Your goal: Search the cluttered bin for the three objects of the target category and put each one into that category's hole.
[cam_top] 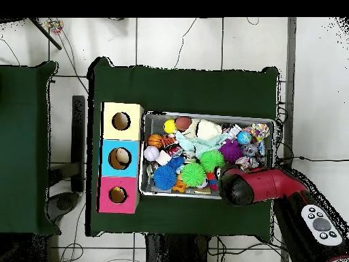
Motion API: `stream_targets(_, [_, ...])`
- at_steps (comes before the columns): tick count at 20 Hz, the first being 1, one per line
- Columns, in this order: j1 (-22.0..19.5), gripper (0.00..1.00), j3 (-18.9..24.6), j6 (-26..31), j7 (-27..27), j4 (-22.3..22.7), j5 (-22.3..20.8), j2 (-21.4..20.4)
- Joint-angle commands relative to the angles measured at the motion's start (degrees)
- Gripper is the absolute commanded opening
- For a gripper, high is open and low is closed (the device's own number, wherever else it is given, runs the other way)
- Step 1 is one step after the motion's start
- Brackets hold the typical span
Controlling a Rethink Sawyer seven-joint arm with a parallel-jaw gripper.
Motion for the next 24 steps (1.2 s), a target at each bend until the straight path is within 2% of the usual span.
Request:
stream_targets(1, [1.79, 1.00, -1.50, 1.27, -2.76, -6.41, -4.27, 4.49])
stream_targets(5, [-0.05, 1.00, 0.00, 4.12, -7.59, -5.53, -2.75, 5.33])
stream_targets(11, [1.30, 1.00, -1.98, 3.52, -6.71, -6.33, -4.66, 6.11])
stream_targets(18, [2.23, 1.00, -4.25, 7.49, -7.57, -7.94, -4.14, 8.09])
stream_targets(24, [3.95, 1.00, -6.90, 10.26, -7.35, -7.52, -2.98, 8.77])
